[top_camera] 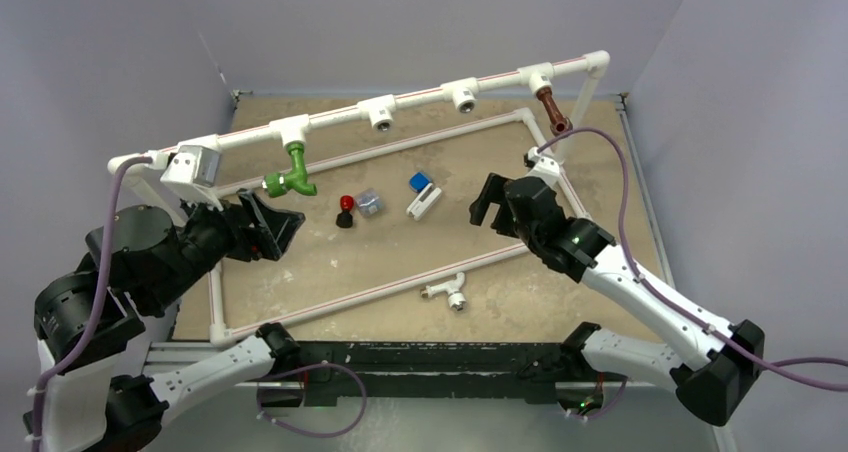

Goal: Install the water faucets

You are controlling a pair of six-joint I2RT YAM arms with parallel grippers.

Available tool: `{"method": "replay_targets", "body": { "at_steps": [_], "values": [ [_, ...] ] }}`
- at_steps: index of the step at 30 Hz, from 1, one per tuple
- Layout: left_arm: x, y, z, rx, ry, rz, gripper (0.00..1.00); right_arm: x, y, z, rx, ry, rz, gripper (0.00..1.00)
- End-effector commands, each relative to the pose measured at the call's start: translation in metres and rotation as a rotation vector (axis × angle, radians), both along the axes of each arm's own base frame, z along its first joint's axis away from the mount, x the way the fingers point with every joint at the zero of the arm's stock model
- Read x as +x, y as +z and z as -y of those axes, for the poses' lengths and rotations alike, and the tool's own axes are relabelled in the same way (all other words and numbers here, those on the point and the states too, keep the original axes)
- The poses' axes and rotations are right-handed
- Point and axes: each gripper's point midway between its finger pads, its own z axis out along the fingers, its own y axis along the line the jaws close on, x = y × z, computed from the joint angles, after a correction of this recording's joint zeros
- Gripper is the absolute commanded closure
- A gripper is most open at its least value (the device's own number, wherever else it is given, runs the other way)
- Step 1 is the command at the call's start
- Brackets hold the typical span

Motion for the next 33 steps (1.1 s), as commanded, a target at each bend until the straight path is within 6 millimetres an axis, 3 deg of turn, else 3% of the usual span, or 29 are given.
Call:
{"method": "replay_targets", "body": {
  "at_steps": [1, 6, 11, 19, 27, 33],
  "values": [
    [0.022, -0.002, -0.029, 0.079, 0.204, 0.016, 0.21, 0.028, 0.032, 0.008, -0.005, -0.122, 0.096, 0.02],
    [0.034, -0.002, -0.047, 0.148, 0.323, 0.037, 0.21, 0.045, 0.051, 0.022, -0.051, -0.203, 0.144, 0.02],
    [0.048, -0.011, -0.045, 0.225, 0.357, 0.032, 0.21, 0.06, 0.074, 0.045, -0.07, -0.278, 0.196, 0.02],
    [0.064, 0.002, -0.031, 0.204, 0.345, 0.115, 0.16, 0.082, 0.113, 0.078, -0.107, -0.351, 0.271, 0.02],
    [0.09, -0.01, -0.012, 0.293, 0.344, 0.124, 0.15, 0.091, 0.143, 0.093, -0.119, -0.414, 0.325, 0.02],
    [0.106, -0.008, 0.002, 0.302, 0.339, 0.16, 0.14, 0.097, 0.165, 0.107, -0.131, -0.483, 0.373, 0.02]
  ]
}}
